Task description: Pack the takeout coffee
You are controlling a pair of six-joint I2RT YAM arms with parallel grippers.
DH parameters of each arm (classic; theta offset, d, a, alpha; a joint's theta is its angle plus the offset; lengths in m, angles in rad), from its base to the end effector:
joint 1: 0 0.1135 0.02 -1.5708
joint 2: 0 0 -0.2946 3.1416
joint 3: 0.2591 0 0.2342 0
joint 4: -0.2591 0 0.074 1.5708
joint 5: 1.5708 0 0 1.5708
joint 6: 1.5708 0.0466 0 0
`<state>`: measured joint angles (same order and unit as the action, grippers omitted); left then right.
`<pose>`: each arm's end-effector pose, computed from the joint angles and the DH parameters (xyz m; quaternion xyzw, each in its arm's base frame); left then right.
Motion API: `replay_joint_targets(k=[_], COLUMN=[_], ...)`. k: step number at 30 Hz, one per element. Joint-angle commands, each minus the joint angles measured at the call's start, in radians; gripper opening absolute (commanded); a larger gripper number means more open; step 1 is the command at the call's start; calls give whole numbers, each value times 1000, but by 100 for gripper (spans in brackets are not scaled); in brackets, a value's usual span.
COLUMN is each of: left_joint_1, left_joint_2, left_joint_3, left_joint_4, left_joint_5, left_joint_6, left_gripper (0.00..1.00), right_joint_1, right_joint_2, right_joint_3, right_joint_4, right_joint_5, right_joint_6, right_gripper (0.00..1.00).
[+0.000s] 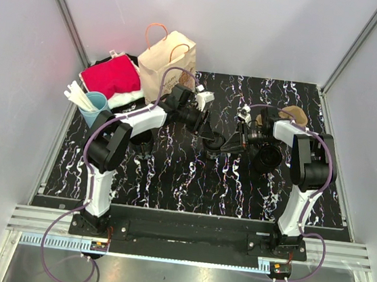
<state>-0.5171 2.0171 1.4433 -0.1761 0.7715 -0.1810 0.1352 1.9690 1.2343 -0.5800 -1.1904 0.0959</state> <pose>0.3738 -0.2499 0.2335 0.2901 0.8125 -0.4506 0.2294 0.3564 0.0921 0.1895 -0.0877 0.8197 0.5646 0.0409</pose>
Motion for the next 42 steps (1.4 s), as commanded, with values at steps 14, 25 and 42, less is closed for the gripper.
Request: replay_joint_targets(k=[14,25,42], left_joint_1=[-4,-4,-6], left_joint_2=[42,52,61], left_joint_3=[-50,-60,-80], left_joint_4=[-66,-74,-95], left_joint_5=[-166,-172,-193], left_joint_6=[101,115,129], left_gripper=[56,56,56], right_joint_1=[-3,-3,7], right_joint_2=[54,62,34], right_joint_3=[14,1,-16], right_joint_4=[88,112,157], right_joint_5=[87,192,383], right_joint_6=[33,47,76], right_gripper=[19,9,1])
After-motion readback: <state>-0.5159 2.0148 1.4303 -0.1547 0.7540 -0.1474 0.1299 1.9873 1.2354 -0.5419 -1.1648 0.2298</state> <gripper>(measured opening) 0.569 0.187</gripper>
